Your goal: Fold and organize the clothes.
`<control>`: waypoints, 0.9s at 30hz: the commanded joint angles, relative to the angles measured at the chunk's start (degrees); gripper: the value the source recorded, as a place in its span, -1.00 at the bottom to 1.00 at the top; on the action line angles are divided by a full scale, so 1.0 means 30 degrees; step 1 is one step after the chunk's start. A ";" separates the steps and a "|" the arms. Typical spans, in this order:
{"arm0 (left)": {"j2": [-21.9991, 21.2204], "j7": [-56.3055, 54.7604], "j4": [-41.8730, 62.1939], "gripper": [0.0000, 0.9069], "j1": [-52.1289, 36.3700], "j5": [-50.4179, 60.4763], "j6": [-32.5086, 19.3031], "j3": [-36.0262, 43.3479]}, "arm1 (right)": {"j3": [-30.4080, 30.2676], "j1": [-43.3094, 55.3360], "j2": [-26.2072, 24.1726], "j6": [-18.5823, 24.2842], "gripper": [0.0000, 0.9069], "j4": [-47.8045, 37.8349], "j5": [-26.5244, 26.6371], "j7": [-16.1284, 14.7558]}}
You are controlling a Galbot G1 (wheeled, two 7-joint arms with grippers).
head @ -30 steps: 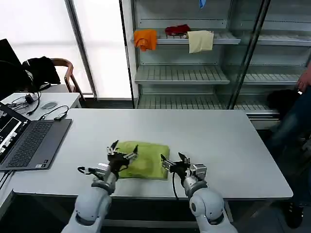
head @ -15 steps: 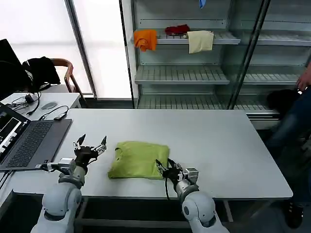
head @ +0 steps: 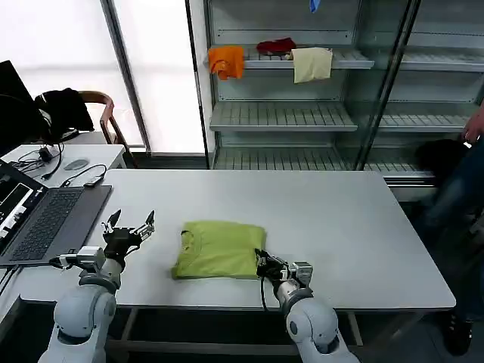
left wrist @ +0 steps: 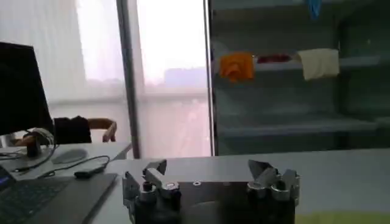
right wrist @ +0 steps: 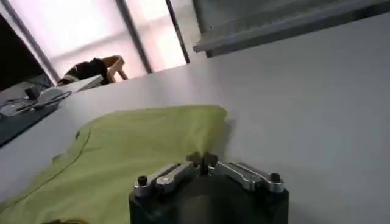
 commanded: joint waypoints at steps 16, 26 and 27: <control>0.0162 0.0457 0.0115 1.00 0.0310 0.0012 -0.0234 -0.0426 | 0.3314 -0.0792 -0.3728 0.0009 -1.00 0.1830 0.2214 0.0118; 0.0049 0.0545 0.0302 1.00 0.0216 0.0087 -0.0202 -0.0246 | 0.4522 -0.1069 -0.2857 0.0056 1.00 0.1565 -0.1217 -0.2492; 0.0051 0.0550 0.0283 1.00 0.0204 0.0102 -0.0197 -0.0229 | 0.4499 -0.1018 -0.2850 0.0061 1.00 0.1575 -0.1461 -0.2666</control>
